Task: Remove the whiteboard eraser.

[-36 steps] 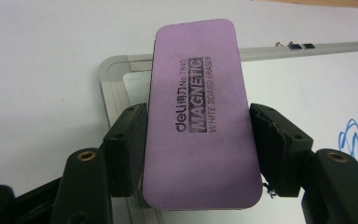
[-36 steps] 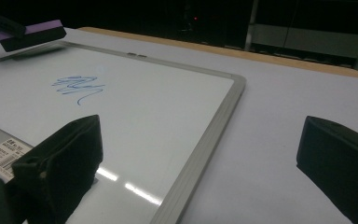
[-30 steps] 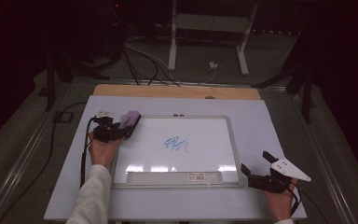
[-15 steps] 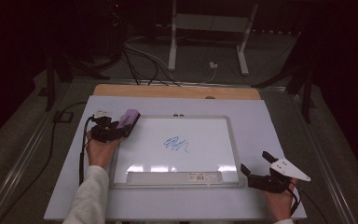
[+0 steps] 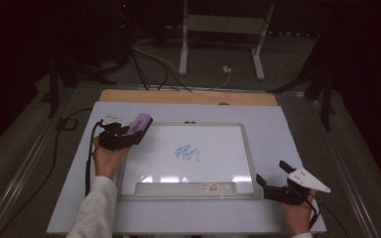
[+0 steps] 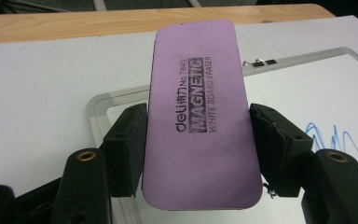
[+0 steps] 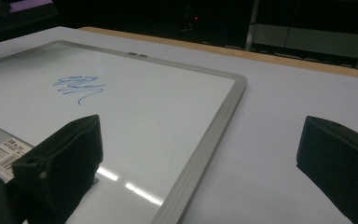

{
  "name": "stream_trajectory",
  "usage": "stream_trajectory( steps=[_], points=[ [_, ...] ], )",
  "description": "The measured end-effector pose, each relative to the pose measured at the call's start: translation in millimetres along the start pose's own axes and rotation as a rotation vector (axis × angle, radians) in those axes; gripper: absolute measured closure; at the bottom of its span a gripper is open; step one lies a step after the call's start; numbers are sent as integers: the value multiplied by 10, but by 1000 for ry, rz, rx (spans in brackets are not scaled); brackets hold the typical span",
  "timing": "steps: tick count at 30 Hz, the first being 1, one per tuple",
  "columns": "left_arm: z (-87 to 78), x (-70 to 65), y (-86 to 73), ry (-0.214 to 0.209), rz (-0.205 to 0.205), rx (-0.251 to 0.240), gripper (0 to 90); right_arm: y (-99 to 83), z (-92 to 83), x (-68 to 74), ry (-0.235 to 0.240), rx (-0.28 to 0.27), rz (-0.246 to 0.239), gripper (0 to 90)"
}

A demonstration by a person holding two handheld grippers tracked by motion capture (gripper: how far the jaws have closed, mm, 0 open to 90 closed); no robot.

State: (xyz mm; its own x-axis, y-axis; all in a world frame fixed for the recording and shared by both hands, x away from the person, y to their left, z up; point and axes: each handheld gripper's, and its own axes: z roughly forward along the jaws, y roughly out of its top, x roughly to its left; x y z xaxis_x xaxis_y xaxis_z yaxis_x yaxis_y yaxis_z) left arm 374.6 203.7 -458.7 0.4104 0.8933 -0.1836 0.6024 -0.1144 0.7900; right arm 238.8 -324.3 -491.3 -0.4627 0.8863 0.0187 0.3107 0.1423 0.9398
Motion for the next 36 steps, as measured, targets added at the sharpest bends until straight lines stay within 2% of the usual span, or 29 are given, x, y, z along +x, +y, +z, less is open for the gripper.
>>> stream_trajectory(
  steps=[9,26,36],
  points=[
    [-18,-92,8,-17,23,-11,410,1,-2,0,-1,-2,0,7],
    [-5,-345,46,-52,94,-15,411,16,45,19,-1,-3,0,7],
    [75,-489,49,-74,123,-7,411,10,42,14,-7,0,1,7]
  ],
)
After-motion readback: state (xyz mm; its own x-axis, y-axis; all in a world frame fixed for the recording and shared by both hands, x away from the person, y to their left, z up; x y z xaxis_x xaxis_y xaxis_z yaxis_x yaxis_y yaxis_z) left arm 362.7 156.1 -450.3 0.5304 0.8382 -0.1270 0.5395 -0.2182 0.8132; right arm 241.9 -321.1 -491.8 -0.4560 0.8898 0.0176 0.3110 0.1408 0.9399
